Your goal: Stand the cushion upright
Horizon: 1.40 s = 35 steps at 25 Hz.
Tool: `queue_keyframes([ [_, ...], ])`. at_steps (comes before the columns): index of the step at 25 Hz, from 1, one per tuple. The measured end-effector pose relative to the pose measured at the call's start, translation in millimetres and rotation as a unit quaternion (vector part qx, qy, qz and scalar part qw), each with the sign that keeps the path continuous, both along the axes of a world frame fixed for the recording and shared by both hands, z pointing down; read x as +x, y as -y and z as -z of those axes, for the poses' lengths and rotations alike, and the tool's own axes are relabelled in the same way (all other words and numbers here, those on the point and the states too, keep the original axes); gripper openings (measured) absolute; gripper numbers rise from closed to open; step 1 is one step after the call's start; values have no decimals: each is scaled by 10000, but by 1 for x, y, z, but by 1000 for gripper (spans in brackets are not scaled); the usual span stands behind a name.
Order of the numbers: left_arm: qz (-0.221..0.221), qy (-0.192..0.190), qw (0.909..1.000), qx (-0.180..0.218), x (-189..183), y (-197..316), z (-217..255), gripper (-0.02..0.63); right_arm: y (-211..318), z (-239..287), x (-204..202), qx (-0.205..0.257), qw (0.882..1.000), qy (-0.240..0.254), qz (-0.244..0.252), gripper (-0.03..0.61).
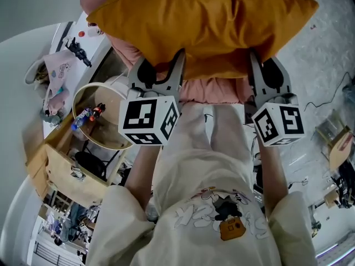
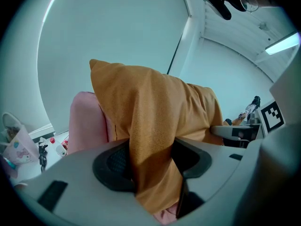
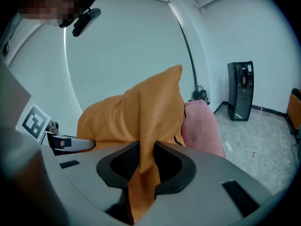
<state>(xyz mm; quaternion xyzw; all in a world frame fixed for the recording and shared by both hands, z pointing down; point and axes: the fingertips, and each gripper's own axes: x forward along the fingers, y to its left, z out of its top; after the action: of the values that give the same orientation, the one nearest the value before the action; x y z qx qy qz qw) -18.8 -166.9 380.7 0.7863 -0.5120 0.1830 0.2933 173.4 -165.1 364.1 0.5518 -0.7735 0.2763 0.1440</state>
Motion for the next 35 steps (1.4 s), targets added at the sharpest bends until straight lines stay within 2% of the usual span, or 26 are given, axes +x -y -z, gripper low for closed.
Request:
queue_keyframes([
  [13, 91, 55, 9992, 391, -15, 44, 22, 241, 46, 20, -14, 394, 9992, 59, -3, 107],
  [22, 115, -25, 9998, 143, -19, 74, -21, 255, 73, -19, -15, 217, 9996, -124, -144, 107],
  [30, 118, -58, 9998, 162, -18, 88, -39, 264, 87, -38, -12, 193, 9994, -136, -253, 109],
  [35, 75, -70, 9998, 147, -21, 93, -51, 291, 93, -48, -11, 173, 9992, -120, -337, 137],
])
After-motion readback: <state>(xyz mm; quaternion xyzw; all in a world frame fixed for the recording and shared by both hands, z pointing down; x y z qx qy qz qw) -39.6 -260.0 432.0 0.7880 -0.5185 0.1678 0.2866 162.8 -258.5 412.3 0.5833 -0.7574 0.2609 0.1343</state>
